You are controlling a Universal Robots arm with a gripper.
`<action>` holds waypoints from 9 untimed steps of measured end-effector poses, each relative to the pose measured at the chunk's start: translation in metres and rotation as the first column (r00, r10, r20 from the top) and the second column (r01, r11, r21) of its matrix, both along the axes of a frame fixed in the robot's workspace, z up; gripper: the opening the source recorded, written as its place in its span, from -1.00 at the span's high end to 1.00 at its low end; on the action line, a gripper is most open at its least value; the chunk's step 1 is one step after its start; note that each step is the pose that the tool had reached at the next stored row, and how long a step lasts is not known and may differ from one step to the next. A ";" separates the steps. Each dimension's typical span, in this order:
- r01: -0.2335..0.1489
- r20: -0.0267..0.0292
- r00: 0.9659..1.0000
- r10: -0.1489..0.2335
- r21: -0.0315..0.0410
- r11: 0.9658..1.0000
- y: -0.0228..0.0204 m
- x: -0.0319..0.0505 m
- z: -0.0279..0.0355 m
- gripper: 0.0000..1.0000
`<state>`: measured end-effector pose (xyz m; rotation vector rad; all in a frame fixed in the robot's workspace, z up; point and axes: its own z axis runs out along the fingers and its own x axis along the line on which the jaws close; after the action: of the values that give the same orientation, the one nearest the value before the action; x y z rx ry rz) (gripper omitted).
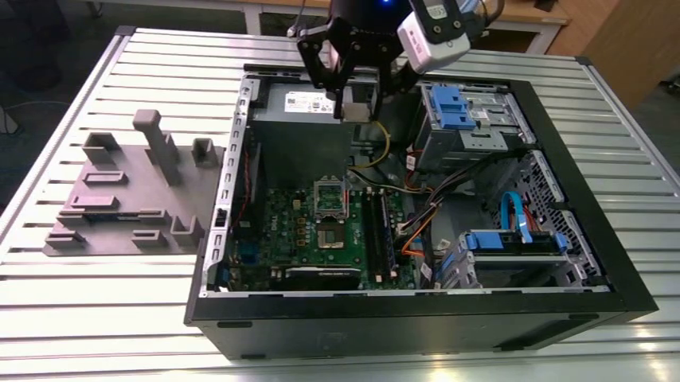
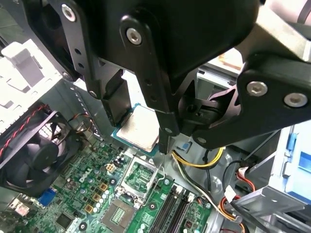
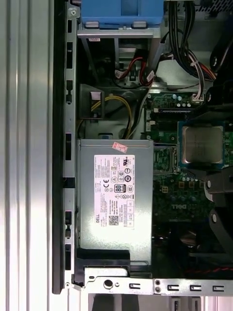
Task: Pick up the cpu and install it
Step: 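Place the cpu into insertion slot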
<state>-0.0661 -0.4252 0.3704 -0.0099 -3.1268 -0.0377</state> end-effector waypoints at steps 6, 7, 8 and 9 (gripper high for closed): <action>-0.004 0.000 1.000 0.004 0.000 1.000 -0.0032 -0.0003 -0.0019 0.06; -0.004 0.000 1.000 0.004 0.000 1.000 -0.0041 -0.0004 -0.0021 0.06; -0.004 0.000 1.000 0.004 0.000 1.000 -0.0049 -0.0006 -0.0022 0.06; -0.004 0.000 1.000 0.004 0.000 1.000 -0.0056 -0.0008 -0.0023 0.06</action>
<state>-0.0670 -0.4308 0.3681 -0.0043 -3.1268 -0.0379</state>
